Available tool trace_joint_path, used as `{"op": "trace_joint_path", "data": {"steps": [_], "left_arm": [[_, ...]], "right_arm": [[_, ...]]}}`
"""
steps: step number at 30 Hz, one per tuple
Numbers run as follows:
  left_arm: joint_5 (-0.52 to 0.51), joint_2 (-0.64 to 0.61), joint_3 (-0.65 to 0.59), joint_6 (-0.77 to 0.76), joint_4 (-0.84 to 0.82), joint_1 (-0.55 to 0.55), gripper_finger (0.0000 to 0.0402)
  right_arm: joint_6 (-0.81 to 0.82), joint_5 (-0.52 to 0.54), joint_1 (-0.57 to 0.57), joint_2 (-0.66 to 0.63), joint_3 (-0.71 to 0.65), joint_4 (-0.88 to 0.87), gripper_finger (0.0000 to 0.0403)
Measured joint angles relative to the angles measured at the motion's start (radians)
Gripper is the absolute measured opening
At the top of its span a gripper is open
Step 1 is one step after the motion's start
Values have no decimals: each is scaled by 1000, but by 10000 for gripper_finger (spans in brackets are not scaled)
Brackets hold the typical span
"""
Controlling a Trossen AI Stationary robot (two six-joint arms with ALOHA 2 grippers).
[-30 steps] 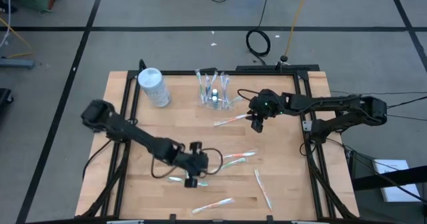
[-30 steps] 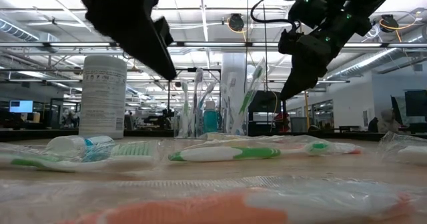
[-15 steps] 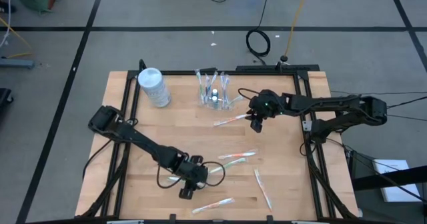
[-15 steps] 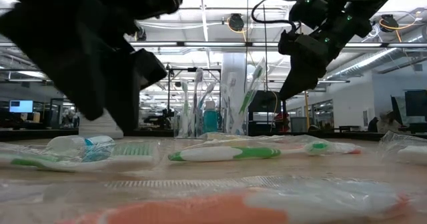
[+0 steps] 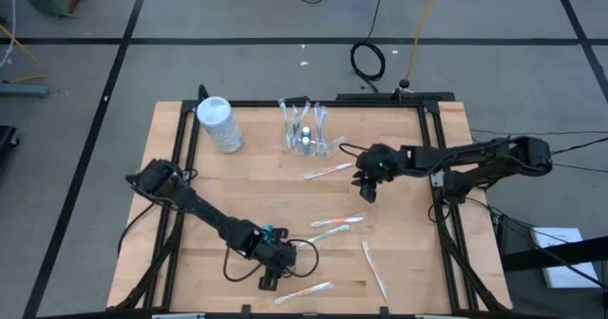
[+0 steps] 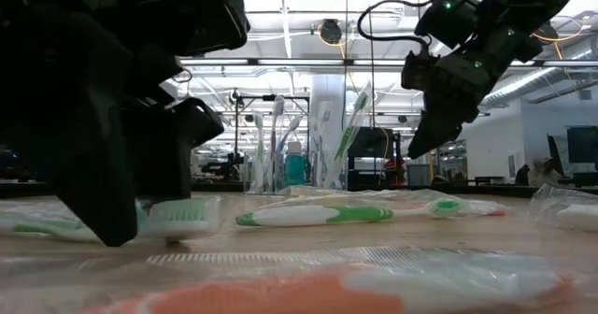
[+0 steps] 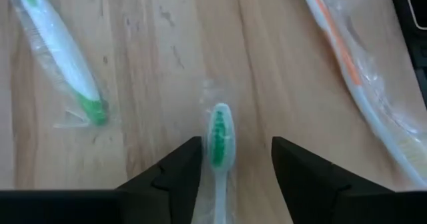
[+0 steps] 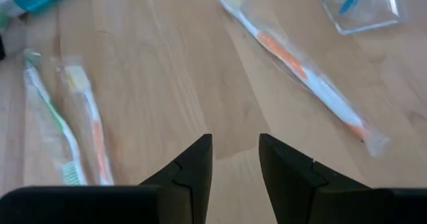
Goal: Pick & Place toothbrushing station
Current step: Put the green toothbrush into the transparent organizer
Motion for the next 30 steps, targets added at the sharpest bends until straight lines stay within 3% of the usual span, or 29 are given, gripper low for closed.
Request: {"op": "trace_joint_path", "data": {"steps": [4, 8, 11, 13, 18, 22, 25, 27, 30], "left_arm": [[4, -11, -1, -13, -15, 7, 150], [4, -45, -6, -16, -36, 19, 83], [15, -107, 13, -33, -20, 30, 26], [-11, -176, 22, -27, -17, 34, 9], [-254, -374, 28, 61, -32, 45, 9], [-606, -535, 28, 210, -14, 52, 6], [-816, -611, -2, 446, 104, 78, 3], [-778, -647, -42, 537, 231, 133, 4], [-574, -680, -140, 591, 411, 247, 5]], "right_arm": [[-3, 0, 13, 0, 0, 17, 114], [-10, 0, 18, 0, 0, 40, 114], [-8, -1, 17, 0, 0, 43, 114], [-8, -3, 18, 0, 0, 41, 114], [-8, -4, 16, -3, 0, 40, 114], [-8, -4, 15, -3, 0, 42, 114], [-11, -4, 15, -3, 0, 42, 114], [-11, -4, 15, -3, 0, 42, 114], [-16, -4, 15, -3, 0, 42, 114]]}}
